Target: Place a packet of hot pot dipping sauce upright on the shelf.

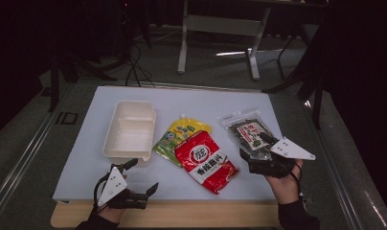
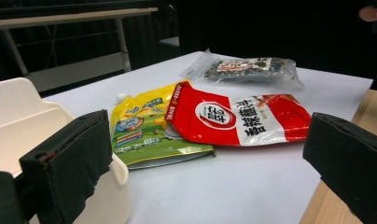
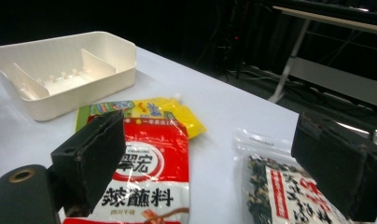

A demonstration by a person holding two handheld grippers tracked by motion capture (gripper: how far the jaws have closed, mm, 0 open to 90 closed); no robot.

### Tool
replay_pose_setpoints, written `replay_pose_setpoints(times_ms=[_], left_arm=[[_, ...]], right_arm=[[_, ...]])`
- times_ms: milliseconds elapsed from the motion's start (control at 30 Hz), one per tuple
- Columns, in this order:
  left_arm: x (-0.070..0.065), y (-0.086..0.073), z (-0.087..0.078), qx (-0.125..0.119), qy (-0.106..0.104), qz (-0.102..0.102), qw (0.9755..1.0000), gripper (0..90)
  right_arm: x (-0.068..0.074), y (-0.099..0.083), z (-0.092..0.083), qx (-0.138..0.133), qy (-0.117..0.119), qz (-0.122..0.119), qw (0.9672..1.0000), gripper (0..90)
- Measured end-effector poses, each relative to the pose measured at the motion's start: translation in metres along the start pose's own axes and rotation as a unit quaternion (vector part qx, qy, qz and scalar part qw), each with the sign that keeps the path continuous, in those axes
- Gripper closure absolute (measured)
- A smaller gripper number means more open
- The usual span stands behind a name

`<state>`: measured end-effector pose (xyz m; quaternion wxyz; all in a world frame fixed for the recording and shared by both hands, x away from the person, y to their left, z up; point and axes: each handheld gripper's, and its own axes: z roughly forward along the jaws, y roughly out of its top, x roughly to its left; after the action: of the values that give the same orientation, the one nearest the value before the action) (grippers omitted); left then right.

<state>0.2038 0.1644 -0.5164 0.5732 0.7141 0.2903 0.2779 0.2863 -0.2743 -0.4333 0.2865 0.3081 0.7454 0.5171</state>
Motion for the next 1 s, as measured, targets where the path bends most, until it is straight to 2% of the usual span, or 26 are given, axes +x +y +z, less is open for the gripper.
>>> replay_pose_setpoints(times_ms=[33,200,300,400,567,700,900,967,1000], left_arm=[[0.000,0.000,0.000,0.000,0.000,0.003,1.0000,2.2],[-0.001,0.000,0.000,0.001,-0.004,0.000,1.0000,2.2],[0.000,0.000,0.000,0.001,-0.004,-0.003,1.0000,2.2],[0.000,-0.001,0.000,0.002,-0.003,-0.003,1.0000,2.2],[-0.001,-0.001,0.001,0.004,-0.004,0.000,1.0000,2.2],[-0.001,-0.001,0.001,0.005,-0.004,0.001,1.0000,2.2],[-0.001,-0.001,0.001,0.005,-0.004,0.002,1.0000,2.2],[-0.001,-0.001,0.001,0.007,-0.005,0.003,1.0000,2.2],[0.000,-0.001,0.001,0.007,-0.005,0.003,1.0000,2.2]], right_arm=[[-0.001,0.001,0.003,0.002,0.007,0.000,1.0000,9.8],[-0.002,0.006,0.014,0.011,0.009,-0.008,0.9999,11.2],[-0.004,0.008,0.019,0.012,0.018,-0.006,0.9998,13.0],[-0.006,0.011,0.025,0.013,0.033,-0.005,0.9994,13.0],[-0.009,0.016,0.038,0.031,0.056,-0.008,0.9979,13.7],[-0.011,0.019,0.048,0.031,0.075,-0.010,0.9967,15.1],[-0.009,0.020,0.065,0.027,0.105,-0.006,0.9940,19.0],[-0.008,0.019,0.072,0.031,0.122,-0.007,0.9920,19.8],[-0.007,0.019,0.076,0.032,0.121,-0.009,0.9920,20.7]])
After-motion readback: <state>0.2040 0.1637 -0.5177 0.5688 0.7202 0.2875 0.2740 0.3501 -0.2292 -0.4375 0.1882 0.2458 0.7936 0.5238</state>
